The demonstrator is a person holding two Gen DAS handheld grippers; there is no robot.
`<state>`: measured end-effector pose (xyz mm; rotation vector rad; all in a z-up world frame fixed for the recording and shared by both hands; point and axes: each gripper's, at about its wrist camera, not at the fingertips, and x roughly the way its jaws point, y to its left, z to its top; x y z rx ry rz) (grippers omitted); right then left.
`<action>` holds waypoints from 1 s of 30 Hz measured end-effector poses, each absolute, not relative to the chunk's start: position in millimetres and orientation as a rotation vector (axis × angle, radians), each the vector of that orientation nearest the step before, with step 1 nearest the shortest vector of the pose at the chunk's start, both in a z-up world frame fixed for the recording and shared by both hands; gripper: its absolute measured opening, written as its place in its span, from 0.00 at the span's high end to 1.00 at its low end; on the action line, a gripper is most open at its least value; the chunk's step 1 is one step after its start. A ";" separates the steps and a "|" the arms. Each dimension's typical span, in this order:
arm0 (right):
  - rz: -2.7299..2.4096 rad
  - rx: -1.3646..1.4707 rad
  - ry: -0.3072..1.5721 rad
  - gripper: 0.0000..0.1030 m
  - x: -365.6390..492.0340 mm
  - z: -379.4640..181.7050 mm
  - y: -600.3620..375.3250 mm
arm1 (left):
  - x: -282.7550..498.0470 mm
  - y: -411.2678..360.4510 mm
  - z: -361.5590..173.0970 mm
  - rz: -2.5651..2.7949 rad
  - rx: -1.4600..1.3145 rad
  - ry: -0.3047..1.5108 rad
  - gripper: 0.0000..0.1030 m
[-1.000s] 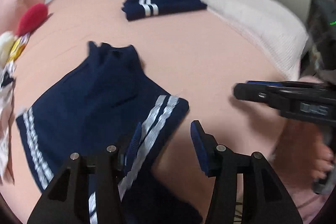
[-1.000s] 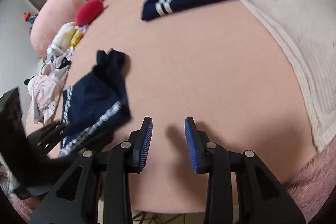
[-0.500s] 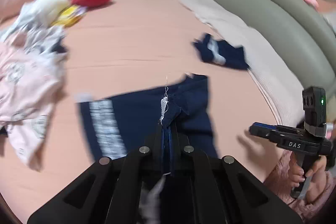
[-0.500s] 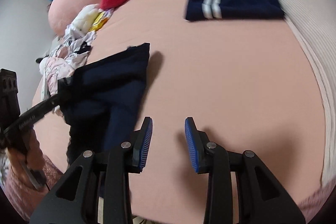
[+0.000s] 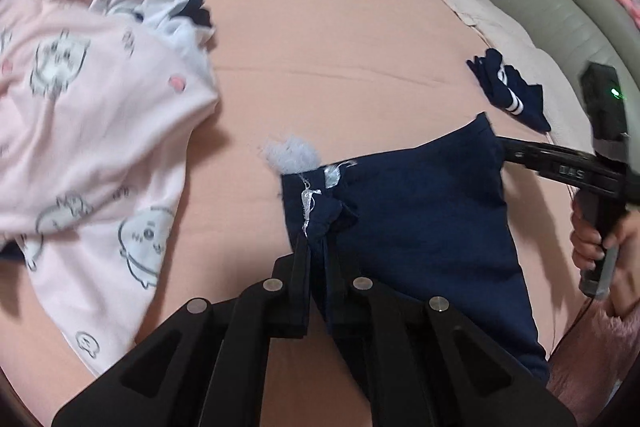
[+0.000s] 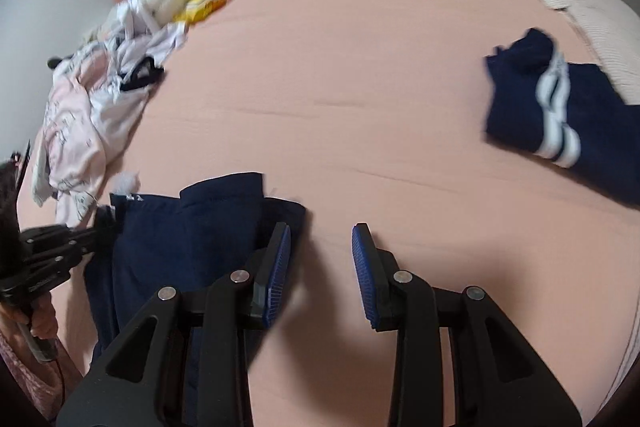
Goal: Fold clothes
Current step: 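Grasp the folded shorts edge with both grippers and fold it over again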
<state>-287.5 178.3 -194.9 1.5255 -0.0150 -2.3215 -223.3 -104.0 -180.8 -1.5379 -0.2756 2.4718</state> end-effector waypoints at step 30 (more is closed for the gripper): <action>-2.150 1.529 0.520 0.67 -268.5 -208.6 130.6 | -228.1 -90.0 -189.2 2.500 -1.555 -0.167 0.67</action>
